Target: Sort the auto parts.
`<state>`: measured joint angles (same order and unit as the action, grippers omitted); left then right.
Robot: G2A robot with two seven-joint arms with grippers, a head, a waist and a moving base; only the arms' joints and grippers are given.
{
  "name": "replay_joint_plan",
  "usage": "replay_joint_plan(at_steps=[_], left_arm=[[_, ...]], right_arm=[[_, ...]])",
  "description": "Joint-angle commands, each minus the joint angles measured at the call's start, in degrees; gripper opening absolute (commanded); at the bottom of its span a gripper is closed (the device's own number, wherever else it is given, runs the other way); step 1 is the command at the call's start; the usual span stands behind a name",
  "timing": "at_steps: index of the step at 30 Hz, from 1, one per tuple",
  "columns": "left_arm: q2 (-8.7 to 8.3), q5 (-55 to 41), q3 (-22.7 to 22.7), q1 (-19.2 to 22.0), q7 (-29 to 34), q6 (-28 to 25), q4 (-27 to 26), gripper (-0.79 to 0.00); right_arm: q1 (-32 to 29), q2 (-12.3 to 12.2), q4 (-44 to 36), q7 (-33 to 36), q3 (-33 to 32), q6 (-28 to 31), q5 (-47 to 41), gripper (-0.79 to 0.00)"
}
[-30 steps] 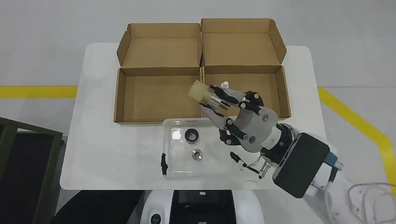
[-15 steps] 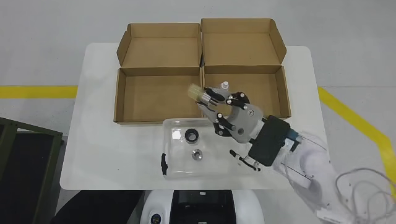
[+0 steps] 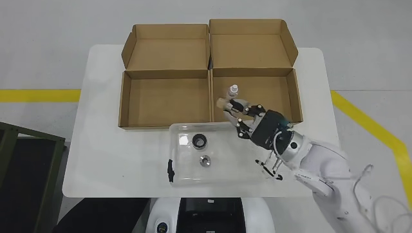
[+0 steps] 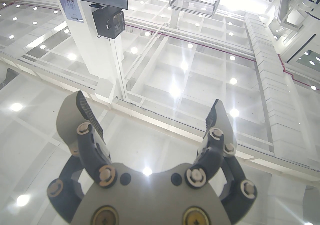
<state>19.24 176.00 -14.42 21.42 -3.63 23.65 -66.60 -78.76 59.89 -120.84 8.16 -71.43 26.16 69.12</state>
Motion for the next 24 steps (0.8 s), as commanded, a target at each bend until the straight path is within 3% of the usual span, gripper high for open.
replay_joint_plan(at_steps=[1, 12, 24], left_arm=[[0.00, 0.00, 0.00, 0.00, 0.00, 0.00, 0.00, 0.000], [0.00, 0.00, 0.00, 0.00, 0.00, 0.00, 0.00, 0.000], [0.00, 0.00, 0.00, 0.00, 0.00, 0.00, 0.00, 0.000]], right_arm=[[-0.96, -0.22, 0.75, 1.71, -1.28, 0.66, 0.42, -0.785], [-2.42, -1.07, 4.07, 10.54, -7.56, 1.28, 3.51, -0.785], [7.22, -0.41, 14.34, 19.68, -3.33, 2.83, 1.77, -0.785]])
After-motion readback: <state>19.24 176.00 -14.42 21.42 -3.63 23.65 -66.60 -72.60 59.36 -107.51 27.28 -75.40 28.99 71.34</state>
